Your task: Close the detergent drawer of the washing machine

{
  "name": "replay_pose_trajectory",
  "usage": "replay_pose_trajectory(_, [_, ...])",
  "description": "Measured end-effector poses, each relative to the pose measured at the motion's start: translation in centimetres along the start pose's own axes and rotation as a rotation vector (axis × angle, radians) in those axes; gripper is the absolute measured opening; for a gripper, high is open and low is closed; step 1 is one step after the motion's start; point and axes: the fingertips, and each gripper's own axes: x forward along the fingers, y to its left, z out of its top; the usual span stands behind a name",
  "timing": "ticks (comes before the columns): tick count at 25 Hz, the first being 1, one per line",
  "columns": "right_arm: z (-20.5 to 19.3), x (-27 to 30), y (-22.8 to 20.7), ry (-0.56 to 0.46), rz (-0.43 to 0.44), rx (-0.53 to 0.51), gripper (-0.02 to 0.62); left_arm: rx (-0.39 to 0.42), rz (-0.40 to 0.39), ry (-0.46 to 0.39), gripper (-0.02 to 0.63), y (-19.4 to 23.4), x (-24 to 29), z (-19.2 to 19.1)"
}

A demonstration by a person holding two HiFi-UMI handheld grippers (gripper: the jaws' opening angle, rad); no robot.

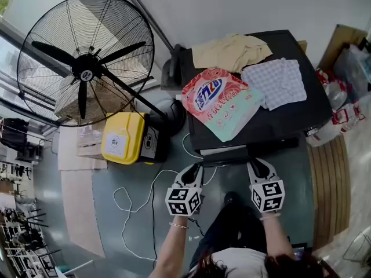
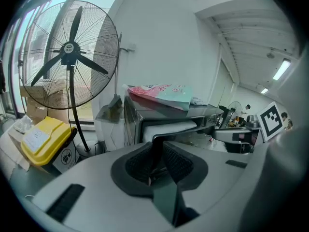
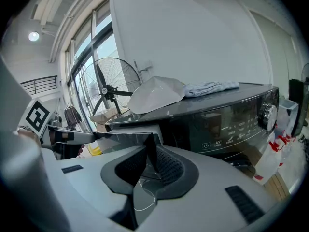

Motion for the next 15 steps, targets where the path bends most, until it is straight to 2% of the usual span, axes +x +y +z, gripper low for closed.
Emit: replay_pose_trajectory(15, [1.2, 1.6, -0.6, -0.013, -0.024, 0.018, 0.086, -0.002, 0.000, -0.016, 0.077, 0.8, 1.3, 1.6])
